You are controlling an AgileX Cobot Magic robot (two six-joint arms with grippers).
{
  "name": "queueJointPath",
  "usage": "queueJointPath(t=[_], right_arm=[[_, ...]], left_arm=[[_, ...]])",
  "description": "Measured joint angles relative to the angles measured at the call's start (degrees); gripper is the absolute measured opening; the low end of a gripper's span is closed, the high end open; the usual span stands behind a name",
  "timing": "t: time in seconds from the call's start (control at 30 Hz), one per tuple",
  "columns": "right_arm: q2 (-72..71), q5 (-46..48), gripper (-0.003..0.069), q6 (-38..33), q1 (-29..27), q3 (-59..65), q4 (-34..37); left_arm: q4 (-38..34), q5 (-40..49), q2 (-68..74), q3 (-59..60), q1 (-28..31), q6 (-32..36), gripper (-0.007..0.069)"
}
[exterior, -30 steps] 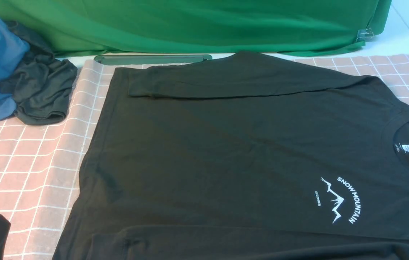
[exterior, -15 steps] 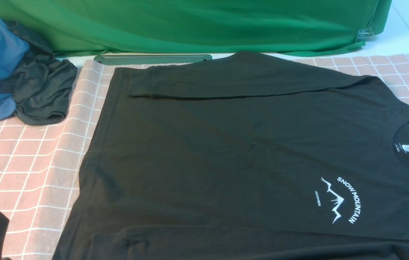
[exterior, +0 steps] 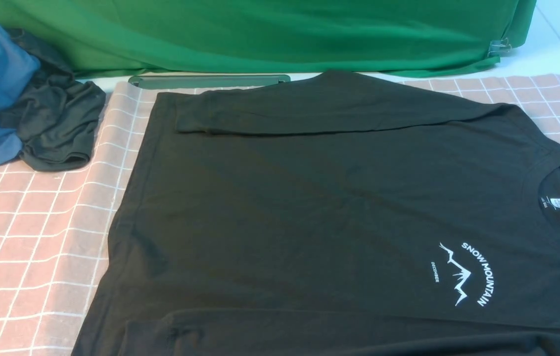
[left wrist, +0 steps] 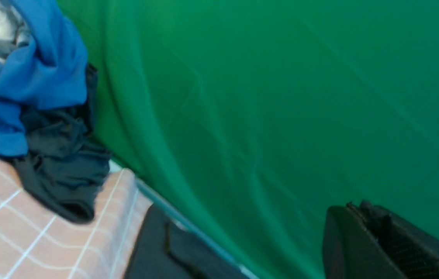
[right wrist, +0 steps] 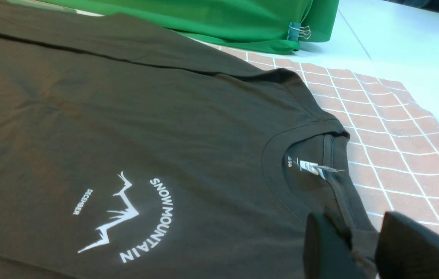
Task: Fold a long-sleeved shirt over a pink coffee tablecloth.
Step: 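Grasp the left edge of the dark T-shirt lying flat on the table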
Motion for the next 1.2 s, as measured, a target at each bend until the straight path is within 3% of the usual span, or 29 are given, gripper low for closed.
queueJointPath(t=[0.2,0.67,0.8,0.87,0.93,1.03,1.07,1.2], right_arm=[[0.0,0.0,0.0240,0.0,0.0,0.0,0.0],[0.0,-0.2,0.0240,0.0,0.0,0.0,0.0],[0.0,-5.2,0.0240,3.5,0.0,0.0,2.3],[0.0,-9.1,0.0240,7.2,0.0,0.0,2.9],[0.0,-15.2,0.0240,16.6,0.0,0.0,3.3],[0.0,-18.8,0.0240,22.9,0.0,0.0,3.4],[0.0,-21.0,0.0240,28.0,0.0,0.0,3.5],[0.0,-22.0,0.0240,31.0,0.0,0.0,3.5]], left_arm=[[-0.1,-4.8,0.0,0.0,0.0,-6.1,0.0013],[2.4,-7.3,0.0,0.0,0.0,-7.4,0.0013],[2.8,-9.3,0.0,-0.6,0.0,-10.7,0.0013],[3.2,-6.2,0.1,-2.7,0.0,-11.4,0.0013],[5.4,4.5,3.9,-12.3,0.0,-11.8,0.0013],[7.0,14.5,9.2,-19.5,0.0,-11.1,0.0013],[7.8,25.7,16.3,-26.0,0.0,-8.3,0.0013],[7.9,45.6,30.3,-37.2,0.0,0.0,0.0013]])
